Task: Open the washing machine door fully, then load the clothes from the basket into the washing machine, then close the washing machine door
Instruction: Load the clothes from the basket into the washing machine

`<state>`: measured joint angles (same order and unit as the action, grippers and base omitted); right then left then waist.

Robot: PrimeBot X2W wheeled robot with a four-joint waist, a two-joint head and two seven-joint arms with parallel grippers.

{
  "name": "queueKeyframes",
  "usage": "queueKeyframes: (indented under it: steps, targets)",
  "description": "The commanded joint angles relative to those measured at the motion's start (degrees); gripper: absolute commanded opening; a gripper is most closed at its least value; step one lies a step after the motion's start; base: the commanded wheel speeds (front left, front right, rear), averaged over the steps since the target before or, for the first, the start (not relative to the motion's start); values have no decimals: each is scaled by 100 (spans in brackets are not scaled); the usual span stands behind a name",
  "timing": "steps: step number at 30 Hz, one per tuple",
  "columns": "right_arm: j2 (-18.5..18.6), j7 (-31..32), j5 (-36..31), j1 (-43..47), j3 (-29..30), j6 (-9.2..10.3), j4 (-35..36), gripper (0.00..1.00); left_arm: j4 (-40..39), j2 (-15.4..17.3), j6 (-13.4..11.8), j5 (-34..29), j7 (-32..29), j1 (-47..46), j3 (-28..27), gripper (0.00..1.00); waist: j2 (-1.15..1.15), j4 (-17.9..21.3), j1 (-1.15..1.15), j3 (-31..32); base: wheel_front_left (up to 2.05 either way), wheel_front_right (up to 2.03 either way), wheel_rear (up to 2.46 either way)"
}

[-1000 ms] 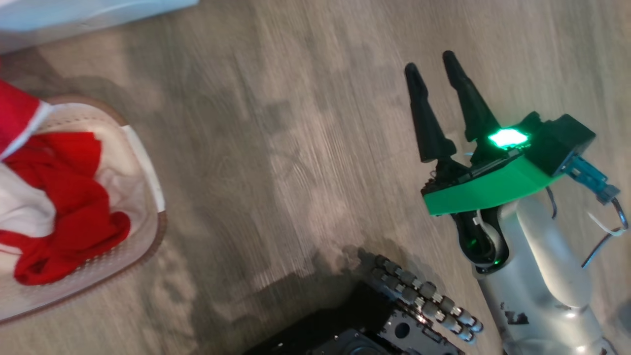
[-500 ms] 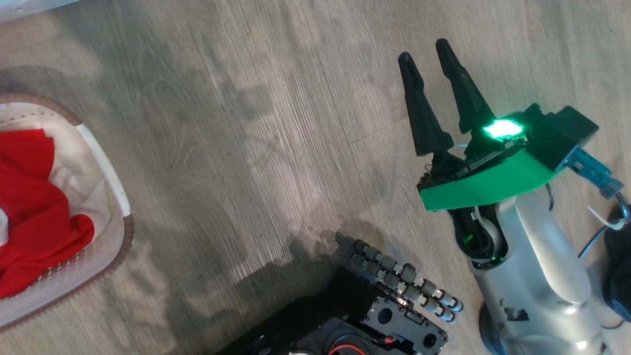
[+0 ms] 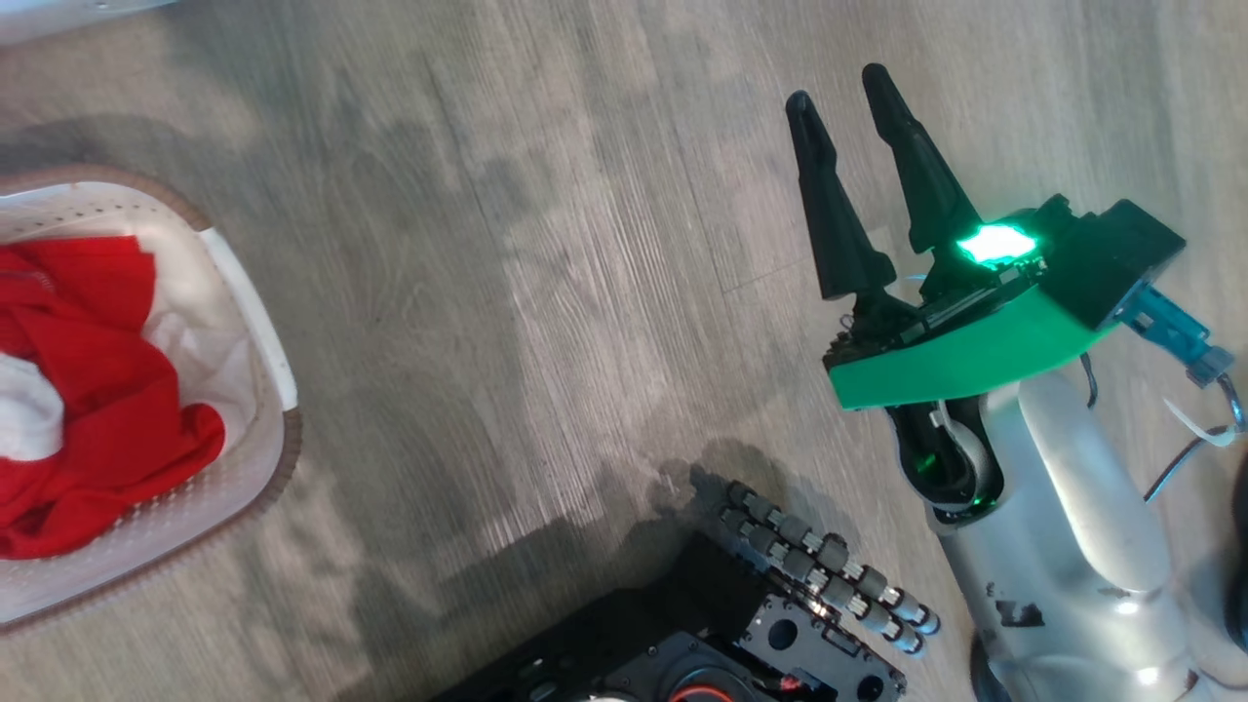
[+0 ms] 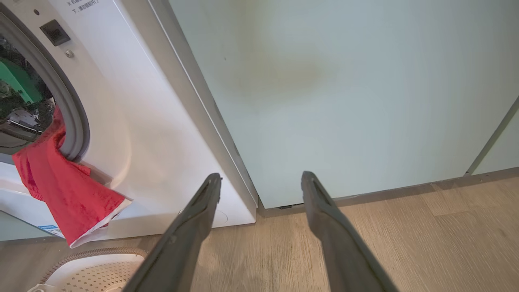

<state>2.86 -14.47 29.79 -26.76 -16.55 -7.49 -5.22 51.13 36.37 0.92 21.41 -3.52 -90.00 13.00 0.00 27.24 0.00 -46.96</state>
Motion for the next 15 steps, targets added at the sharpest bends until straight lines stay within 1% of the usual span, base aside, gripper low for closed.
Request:
queueKeyframes:
  steps: [1, 5, 10, 15]
  targets:
    - [1, -52, -42, 89, -40, 0, 142, 100, -171, 176, 22, -45, -1, 23, -18, 100, 0, -44, 0, 45, 0, 0, 0]
    - [1, -52, -145, 94, 10, 0, 107, 100, -178, 103, 95, -14, 144, 276, 51, 100, 0, -181, 0, 190, 0, 0, 0]
    - [1, -52, -368, 150, 168, 0, 75, 100, -359, -39, -8, 145, 465, 842, -27, 100, 0, -407, 0, 423, 0, 0, 0]
    - [1, -52, -545, 232, 297, 0, 47, 100, -920, -203, -145, 377, 773, 1659, -161, 100, 0, -656, 0, 673, 0, 0, 0]
